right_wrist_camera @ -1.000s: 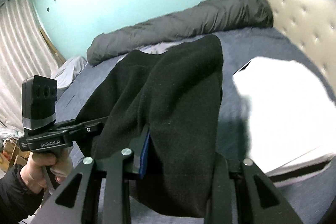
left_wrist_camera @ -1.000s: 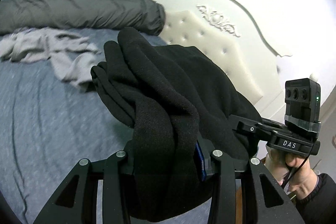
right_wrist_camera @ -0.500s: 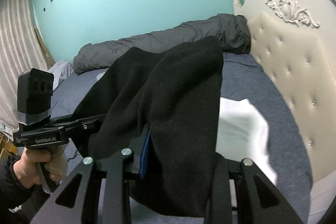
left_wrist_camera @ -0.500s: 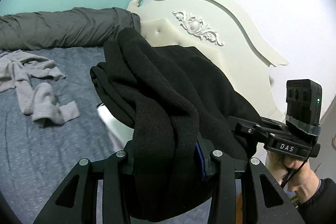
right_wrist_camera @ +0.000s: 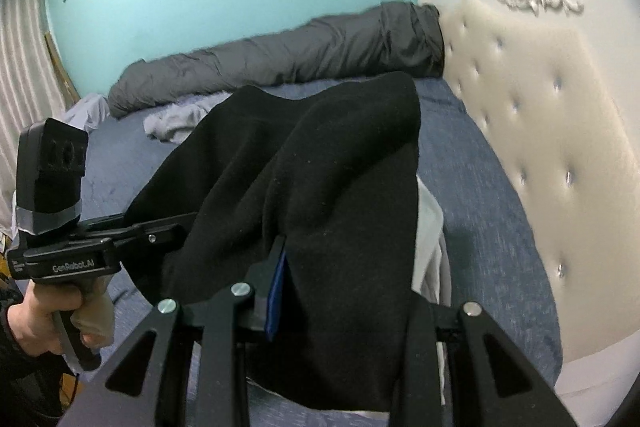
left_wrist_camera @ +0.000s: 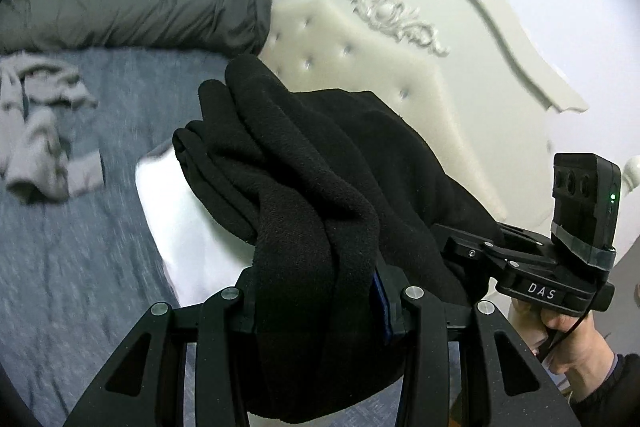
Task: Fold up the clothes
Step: 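Lift the folded black trousers with the left tool while the right tool holds its end, then carry the black trousers onto the folded white stack with both tools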
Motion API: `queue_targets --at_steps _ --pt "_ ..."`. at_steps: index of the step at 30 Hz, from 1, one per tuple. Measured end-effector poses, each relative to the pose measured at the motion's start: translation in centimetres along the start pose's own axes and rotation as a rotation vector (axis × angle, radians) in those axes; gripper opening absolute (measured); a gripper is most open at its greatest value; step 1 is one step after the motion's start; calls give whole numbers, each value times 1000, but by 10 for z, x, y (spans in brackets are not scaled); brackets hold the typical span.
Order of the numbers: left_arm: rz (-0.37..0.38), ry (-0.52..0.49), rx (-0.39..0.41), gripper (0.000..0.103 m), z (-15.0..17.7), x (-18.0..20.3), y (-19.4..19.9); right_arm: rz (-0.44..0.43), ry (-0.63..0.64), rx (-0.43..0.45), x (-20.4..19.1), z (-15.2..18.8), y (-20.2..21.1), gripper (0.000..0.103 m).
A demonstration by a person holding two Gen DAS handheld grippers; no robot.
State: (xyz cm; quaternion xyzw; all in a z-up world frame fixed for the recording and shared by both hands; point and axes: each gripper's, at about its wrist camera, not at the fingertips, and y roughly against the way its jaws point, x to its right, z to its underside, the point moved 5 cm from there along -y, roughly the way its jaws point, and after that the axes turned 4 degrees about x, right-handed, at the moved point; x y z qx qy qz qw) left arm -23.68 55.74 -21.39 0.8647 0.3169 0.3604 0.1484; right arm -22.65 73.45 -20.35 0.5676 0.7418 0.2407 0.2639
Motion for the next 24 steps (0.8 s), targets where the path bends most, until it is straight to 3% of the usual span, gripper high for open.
queue_targets --at_steps 7,15,17,24 --pt "10 52 -36 44 22 -15 -17 -30 -76 -15 26 34 -14 33" --pt "14 67 -61 54 19 -19 -4 7 -187 5 38 22 -7 56" --pt "-1 38 -58 54 16 -20 6 71 -195 22 39 18 -2 70" --pt "-65 -133 17 56 -11 -15 52 182 -282 177 50 6 42 71"
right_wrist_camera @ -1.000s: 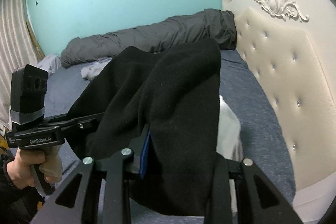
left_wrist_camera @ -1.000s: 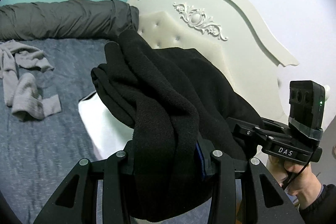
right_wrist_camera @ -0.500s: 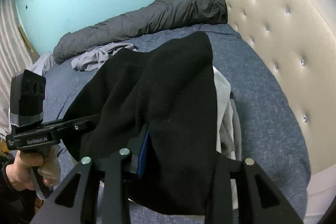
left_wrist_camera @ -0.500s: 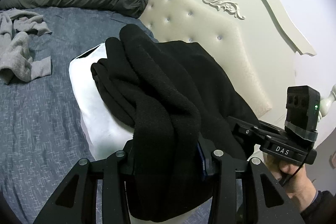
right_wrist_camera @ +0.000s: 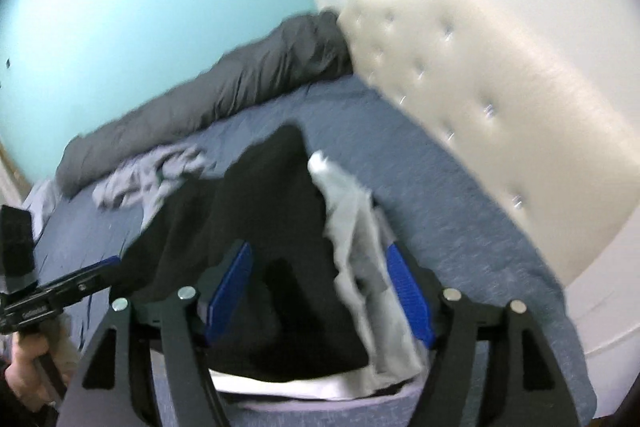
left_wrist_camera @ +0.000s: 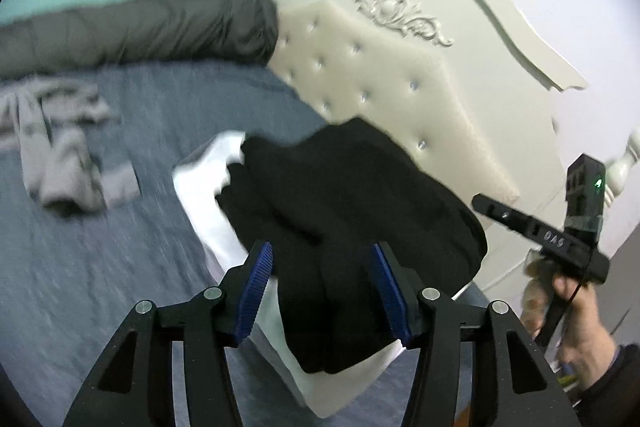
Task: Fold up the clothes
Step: 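Carry the black trousers onto the folded white stack with both tools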
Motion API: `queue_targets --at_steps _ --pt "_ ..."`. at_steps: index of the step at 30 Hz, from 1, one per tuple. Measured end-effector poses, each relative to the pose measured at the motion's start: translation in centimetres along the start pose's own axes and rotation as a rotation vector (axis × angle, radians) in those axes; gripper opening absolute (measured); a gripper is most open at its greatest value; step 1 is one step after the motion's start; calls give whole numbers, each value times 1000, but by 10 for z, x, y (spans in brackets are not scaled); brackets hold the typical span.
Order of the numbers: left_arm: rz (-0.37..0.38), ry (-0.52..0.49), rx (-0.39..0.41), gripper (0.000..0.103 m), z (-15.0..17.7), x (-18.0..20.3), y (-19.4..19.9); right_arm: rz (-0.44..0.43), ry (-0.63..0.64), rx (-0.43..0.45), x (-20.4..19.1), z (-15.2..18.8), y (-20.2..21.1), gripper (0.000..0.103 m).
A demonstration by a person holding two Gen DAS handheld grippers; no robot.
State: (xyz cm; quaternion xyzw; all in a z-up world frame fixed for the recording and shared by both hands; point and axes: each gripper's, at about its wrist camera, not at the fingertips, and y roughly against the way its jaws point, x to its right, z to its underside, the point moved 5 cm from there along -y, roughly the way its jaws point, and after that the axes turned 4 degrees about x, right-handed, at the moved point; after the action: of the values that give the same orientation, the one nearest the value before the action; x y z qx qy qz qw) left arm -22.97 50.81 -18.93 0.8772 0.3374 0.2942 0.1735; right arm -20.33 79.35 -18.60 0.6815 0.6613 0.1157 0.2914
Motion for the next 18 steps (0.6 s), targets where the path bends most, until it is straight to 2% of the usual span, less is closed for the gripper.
queue_targets --at_steps 3,5,7,10,13,15,18 --pt "-15 -87 8 56 -13 11 3 -7 15 66 -12 -16 14 65" --pt "-13 -131 2 56 -19 20 -1 -46 26 69 -24 -24 12 49" --pt "-15 -161 -14 56 -22 25 -10 -88 58 40 -41 -27 5 38" --pt "-23 -169 -41 56 -21 25 -23 -84 106 -39 -55 -21 -19 24" --pt "-46 -177 -79 56 -11 17 -38 -54 102 -104 -52 -6 -42 17" --pt "-58 -175 -109 48 -2 11 -47 -33 72 -123 -39 6 -48 15" --pt "-72 -180 -137 46 9 5 -56 -10 27 -135 -19 18 -55 12"
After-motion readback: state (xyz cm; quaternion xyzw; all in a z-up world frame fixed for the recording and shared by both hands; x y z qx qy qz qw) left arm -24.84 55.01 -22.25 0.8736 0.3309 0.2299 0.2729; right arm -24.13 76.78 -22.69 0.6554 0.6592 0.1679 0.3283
